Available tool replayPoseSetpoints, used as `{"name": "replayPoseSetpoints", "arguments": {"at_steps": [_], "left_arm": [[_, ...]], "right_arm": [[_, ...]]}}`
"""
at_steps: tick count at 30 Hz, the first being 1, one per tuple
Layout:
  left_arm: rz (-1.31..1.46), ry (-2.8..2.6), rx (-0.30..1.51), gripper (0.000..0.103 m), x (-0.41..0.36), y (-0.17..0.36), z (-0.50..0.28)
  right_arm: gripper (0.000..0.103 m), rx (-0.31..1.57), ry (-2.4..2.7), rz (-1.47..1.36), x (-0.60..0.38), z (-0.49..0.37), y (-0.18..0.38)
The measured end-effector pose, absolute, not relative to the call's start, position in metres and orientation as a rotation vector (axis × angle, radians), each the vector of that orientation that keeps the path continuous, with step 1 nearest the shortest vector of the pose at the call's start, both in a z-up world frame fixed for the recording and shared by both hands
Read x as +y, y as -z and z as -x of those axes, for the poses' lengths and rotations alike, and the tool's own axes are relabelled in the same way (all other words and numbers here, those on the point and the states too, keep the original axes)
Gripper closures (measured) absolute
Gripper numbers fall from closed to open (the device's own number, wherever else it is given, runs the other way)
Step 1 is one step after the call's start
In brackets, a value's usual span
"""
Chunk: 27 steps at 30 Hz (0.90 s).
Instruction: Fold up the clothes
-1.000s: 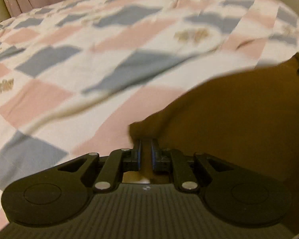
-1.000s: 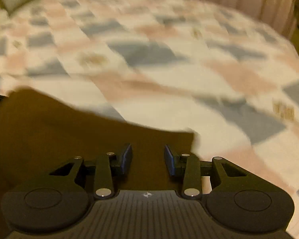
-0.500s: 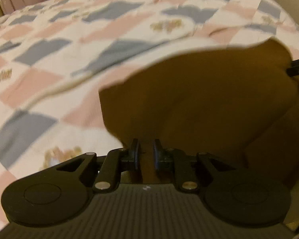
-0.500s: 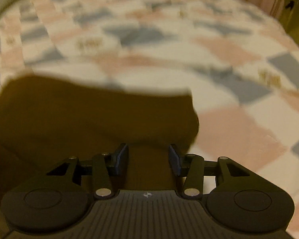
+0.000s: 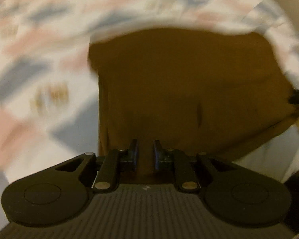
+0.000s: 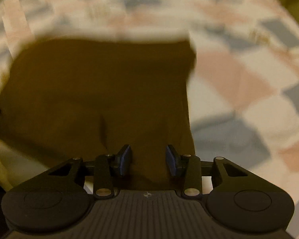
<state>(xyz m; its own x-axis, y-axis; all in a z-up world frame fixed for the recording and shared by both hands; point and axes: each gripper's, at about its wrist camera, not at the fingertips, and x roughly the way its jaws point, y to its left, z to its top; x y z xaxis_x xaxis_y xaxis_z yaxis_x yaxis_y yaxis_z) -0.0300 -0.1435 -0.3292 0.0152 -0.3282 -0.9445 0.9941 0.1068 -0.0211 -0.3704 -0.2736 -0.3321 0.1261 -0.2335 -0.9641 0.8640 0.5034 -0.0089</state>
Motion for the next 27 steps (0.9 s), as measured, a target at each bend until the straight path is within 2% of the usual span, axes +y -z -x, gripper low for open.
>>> {"name": "replayPoseSetpoints", "arguments": {"at_steps": [3, 9, 11, 14, 20, 22, 27], "left_arm": [[-0.860, 1.143, 1.011, 0.091, -0.145, 0.319, 0.042], [-0.740, 0.826, 1.054, 0.090, -0.153, 0.249, 0.088], [-0.683, 0.752, 1.051, 0.082, -0.155, 0.224, 0.114], [-0.618, 0.653, 1.018, 0.080, -0.158, 0.185, 0.159], [-0.488, 0.578, 0.941, 0.073, -0.147, 0.114, 0.221], [-0.481, 0.562, 0.905, 0.072, -0.141, 0.095, 0.234], [-0.441, 0.559, 0.857, 0.070, -0.115, 0.064, 0.245]], "right_arm": [[0.068, 1.189, 0.809, -0.648, -0.281, 0.378, 0.329], [0.061, 1.088, 0.581, -0.587, -0.303, 0.403, 0.273], [0.060, 1.071, 0.482, -0.549, -0.308, 0.411, 0.255], [0.046, 1.031, 0.393, -0.464, -0.308, 0.425, 0.227], [0.042, 0.954, 0.290, -0.396, -0.303, 0.435, 0.187], [0.037, 0.919, 0.270, -0.384, -0.301, 0.436, 0.176], [0.036, 0.878, 0.263, -0.343, -0.288, 0.434, 0.157]]}}
